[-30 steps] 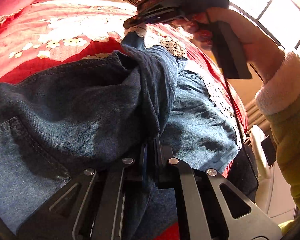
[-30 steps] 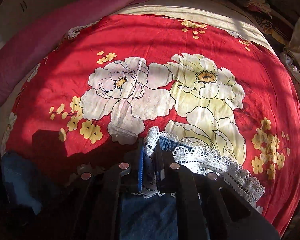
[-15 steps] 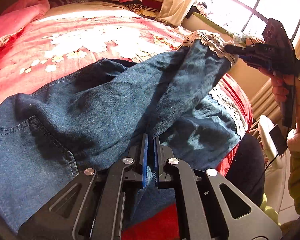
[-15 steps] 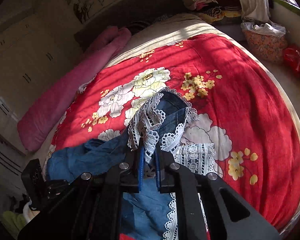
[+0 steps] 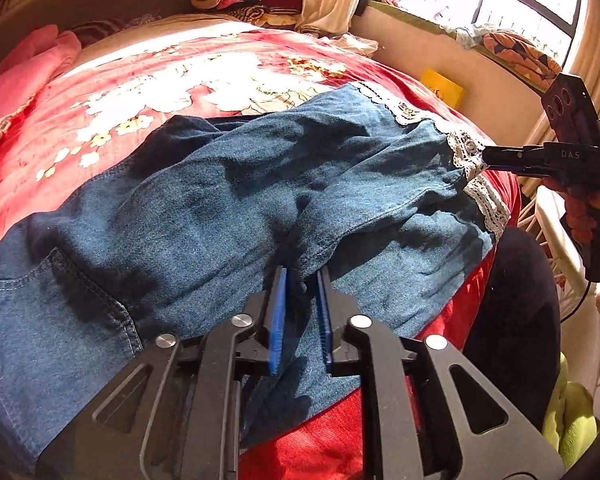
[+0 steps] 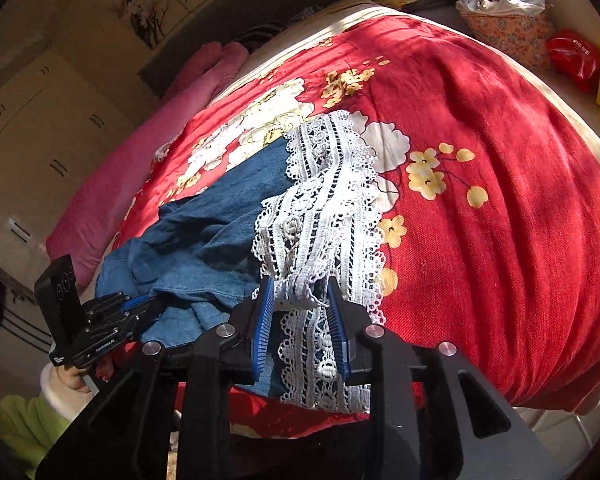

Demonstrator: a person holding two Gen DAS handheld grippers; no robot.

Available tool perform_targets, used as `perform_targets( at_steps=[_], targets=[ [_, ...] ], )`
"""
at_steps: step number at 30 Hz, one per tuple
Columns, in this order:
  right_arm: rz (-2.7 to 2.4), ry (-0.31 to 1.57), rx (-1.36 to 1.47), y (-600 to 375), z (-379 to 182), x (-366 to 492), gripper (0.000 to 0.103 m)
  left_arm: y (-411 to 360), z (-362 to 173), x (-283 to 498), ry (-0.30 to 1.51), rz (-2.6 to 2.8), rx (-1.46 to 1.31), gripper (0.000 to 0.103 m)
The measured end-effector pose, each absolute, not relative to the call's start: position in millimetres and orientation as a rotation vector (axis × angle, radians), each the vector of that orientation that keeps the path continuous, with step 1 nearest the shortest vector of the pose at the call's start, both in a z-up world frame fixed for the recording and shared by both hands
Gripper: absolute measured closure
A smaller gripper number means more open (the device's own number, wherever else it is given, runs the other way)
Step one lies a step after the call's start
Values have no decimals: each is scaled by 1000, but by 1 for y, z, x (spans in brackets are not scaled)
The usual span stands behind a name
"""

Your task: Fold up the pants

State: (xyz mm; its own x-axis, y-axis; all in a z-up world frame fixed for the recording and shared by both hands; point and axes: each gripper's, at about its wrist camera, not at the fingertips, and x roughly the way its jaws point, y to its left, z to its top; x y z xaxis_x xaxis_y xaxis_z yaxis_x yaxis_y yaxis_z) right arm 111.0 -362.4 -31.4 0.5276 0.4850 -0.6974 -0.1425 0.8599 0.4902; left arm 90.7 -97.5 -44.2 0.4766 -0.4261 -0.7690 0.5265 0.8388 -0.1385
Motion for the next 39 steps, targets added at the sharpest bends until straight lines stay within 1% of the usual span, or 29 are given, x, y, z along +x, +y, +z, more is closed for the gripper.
perform_targets(
  at_steps=[1,2,5,6,7,8,9,15,18,26,32,38,39],
  targets=[
    [386,943,408,-365,-32,113,77,-99,-44,91,897,-586,134,80],
    [392,942,419,-366,-33,115,77,-102,-45,91,892,-587,144,79],
    [395,942,422,-367,-34,119,77,-107,-47,93,889,-587,162,79],
    [400,940,416,-366,-34,120,77,-107,-48,95,891,-583,162,85],
    [404,939,406,-364,-33,121,83,-107,-49,97,894,-579,161,98],
    [401,940,396,-363,-33,122,90,-107,-50,98,901,-573,161,102],
    [396,943,389,-363,-32,122,94,-105,-50,100,911,-577,151,103],
    [410,891,406,-371,-13,103,94,-89,-27,86,869,-632,123,103],
    [422,895,374,-367,-10,90,94,-88,-20,74,849,-643,158,103],
    [382,993,383,-372,-50,70,94,-98,-42,55,886,-679,240,103],
    [359,1010,373,-372,-64,65,93,-101,-52,55,905,-672,252,101],
    [334,1011,319,-363,-59,59,87,-95,-53,55,908,-666,212,99],
    [324,1011,310,-362,-56,59,84,-93,-52,54,908,-669,201,95]
  ],
)
